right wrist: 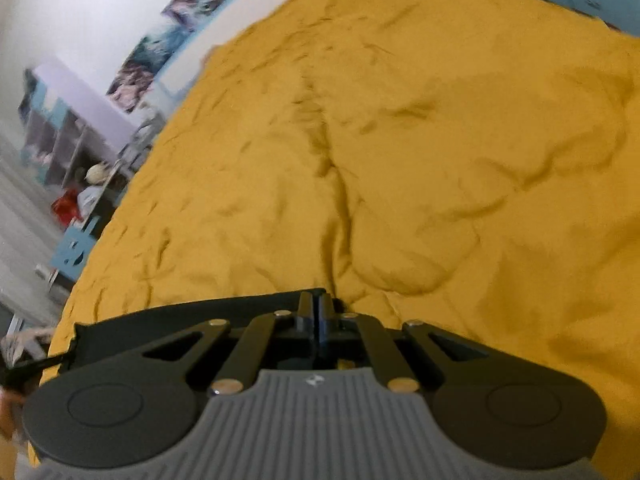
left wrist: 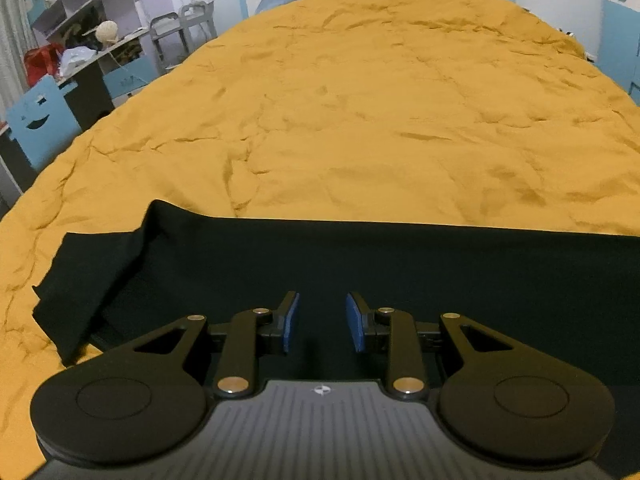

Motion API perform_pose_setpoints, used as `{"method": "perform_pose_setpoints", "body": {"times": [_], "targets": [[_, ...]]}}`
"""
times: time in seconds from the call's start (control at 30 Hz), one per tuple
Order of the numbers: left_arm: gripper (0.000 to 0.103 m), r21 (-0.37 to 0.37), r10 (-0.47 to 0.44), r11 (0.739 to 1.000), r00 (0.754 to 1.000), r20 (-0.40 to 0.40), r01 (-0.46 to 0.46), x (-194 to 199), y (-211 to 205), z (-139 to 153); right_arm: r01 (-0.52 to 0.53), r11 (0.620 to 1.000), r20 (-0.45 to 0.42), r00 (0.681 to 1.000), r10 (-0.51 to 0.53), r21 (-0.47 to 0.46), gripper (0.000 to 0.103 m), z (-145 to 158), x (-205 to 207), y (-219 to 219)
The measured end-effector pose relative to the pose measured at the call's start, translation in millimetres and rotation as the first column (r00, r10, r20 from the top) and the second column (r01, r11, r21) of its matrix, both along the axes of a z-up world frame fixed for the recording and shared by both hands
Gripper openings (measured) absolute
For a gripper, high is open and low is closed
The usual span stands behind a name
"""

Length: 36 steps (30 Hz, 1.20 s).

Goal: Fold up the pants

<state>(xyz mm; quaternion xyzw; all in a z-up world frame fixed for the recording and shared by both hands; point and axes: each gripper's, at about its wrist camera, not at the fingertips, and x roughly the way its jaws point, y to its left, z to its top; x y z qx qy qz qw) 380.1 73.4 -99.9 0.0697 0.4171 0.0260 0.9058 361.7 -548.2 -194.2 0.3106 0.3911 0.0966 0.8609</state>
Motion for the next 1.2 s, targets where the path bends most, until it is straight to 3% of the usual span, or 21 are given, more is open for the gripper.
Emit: {"method": "perform_pose_setpoints", "body": {"times": [0.2, 0.3, 0.33, 0.47, 0.6, 0.73, 0.9, 1.07, 1.17, 1.2], "targets": [[0.034, -0.076, -0.032, 0.997, 0.999, 0.017, 0.034, -35.4, -9.1, 16.8, 0.034, 0.986, 0.01, 0.999, -0.033, -0.165, 0.008, 39.3, -31.0, 16.8], [0.034, -0.147, -0.062, 0.987, 0.998, 0.015, 0.064, -64.1, -22.2, 24.2, 0.076, 0.983, 0.023, 0.997, -0.073, -0.17, 0.028, 62.0, -67.3, 18.6], [0.034, -0.166, -0.078, 0.983, 0.997, 0.008, 0.078, -74.2, -29.4, 25.5, 0.089, 0.982, 0.032, 0.996, -0.085, -0.168, 0.029, 67.4, -83.3, 18.4], [0.034, -0.264, -0.151, 0.954, 0.989, -0.006, 0.144, -114.4, -58.1, 25.6, 0.146, 0.978, 0.027, 0.989, -0.144, -0.152, 0.033, 79.7, -136.5, 22.9], [0.034, -0.383, -0.214, 0.902, 0.977, 0.002, 0.199, -148.0, -90.6, 21.2, 0.189, 0.972, 0.037, 0.982, -0.185, -0.137, 0.04, 82.0, -175.0, 29.9], [0.038, -0.458, -0.236, 0.865, 0.972, -0.016, 0.203, -159.9, -116.6, 4.5, 0.196, 0.979, 0.018, 0.981, -0.195, -0.061, 0.047, 73.8, -194.3, 29.6], [0.038, -0.478, -0.205, 0.866, 0.977, -0.067, 0.149, -149.9, -134.4, -27.0, 0.236, 0.97, -0.024, 0.972, -0.235, 0.054, 0.048, 57.1, -204.9, 26.5], [0.038, -0.502, -0.169, 0.856, 0.984, -0.05, 0.121, -143.1, -140.0, -33.7, 0.314, 0.927, -0.075, 0.949, -0.305, 0.204, 0.048, 36.2, -202.0, 20.7], [0.031, -0.51, -0.159, 0.853, 0.986, -0.049, 0.112, -142.8, -138.4, -33.6, 0.329, 0.907, -0.075, 0.944, -0.321, 0.262, 0.048, 30.3, -194.6, 21.8], [0.025, -0.504, -0.155, 0.857, 0.987, -0.046, 0.111, -143.3, -137.9, -33.3, 0.331, 0.902, -0.073, 0.943, -0.324, 0.276, 0.048, 29.6, -192.2, 22.7]]}}
